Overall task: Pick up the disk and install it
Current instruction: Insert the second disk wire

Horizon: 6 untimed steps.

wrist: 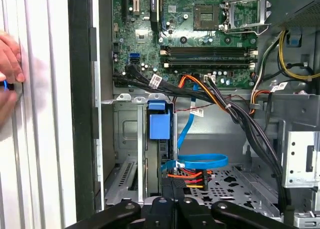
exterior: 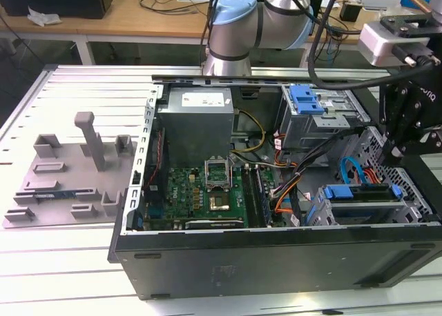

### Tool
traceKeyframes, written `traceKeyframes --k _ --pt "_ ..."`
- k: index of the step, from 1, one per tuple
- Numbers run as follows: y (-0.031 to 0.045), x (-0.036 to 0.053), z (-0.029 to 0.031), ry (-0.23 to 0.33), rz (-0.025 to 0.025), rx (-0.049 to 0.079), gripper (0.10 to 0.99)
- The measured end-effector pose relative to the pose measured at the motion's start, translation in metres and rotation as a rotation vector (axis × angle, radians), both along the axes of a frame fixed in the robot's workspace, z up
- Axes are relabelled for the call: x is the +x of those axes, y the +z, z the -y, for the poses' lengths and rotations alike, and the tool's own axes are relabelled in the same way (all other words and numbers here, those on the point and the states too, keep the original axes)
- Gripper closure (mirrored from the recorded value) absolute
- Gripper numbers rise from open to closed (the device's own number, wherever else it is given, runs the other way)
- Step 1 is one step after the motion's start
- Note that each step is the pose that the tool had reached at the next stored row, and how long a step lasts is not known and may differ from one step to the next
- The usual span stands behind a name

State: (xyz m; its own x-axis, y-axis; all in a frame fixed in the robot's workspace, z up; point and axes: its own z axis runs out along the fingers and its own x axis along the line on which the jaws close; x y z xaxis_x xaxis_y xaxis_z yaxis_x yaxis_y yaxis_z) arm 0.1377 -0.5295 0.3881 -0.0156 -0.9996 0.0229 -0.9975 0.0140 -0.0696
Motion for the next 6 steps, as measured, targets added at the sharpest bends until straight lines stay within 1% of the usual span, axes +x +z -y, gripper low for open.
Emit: traceKeyframes --k 6 --pt "0.0001 0.0000 0.0000 -0.001 0.0000 0.000 0.980"
